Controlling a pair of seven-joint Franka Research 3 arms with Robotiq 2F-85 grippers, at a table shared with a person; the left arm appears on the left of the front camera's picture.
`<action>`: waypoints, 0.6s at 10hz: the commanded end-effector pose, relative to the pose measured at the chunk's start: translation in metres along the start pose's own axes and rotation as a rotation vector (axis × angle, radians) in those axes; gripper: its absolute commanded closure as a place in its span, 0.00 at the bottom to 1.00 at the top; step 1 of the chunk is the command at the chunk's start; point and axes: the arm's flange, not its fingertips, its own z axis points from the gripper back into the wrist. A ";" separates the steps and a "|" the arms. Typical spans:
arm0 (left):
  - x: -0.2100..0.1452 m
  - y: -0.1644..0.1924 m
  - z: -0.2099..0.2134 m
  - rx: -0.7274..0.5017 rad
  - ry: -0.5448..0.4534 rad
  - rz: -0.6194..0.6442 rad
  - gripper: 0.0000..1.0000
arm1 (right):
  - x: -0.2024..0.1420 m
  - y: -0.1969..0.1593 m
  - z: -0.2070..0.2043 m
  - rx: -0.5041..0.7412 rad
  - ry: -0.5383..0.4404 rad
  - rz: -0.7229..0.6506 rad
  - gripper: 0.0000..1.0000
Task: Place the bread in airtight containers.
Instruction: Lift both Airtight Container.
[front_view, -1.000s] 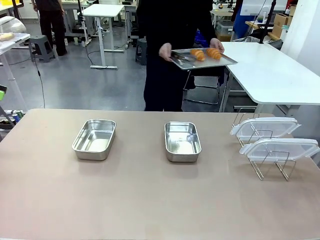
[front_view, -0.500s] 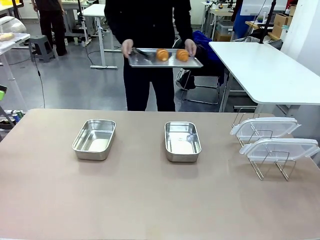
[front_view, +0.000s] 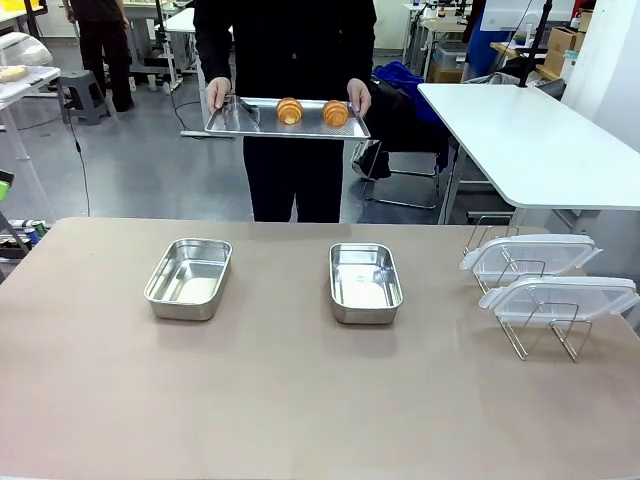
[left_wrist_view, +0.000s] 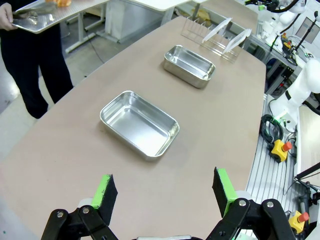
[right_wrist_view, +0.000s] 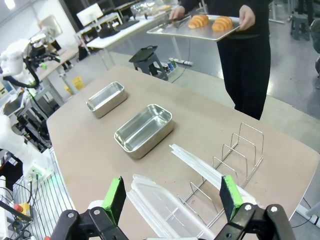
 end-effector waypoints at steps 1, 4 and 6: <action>0.001 0.002 0.001 -0.011 -0.028 -0.019 0.00 | 0.003 -0.003 -0.001 0.003 -0.029 0.025 0.00; 0.001 0.002 0.001 -0.011 -0.028 -0.019 0.00 | 0.003 -0.003 -0.001 0.003 -0.029 0.025 0.00; 0.001 0.002 0.001 -0.011 -0.028 -0.019 0.00 | 0.003 -0.003 -0.001 0.003 -0.029 0.025 0.00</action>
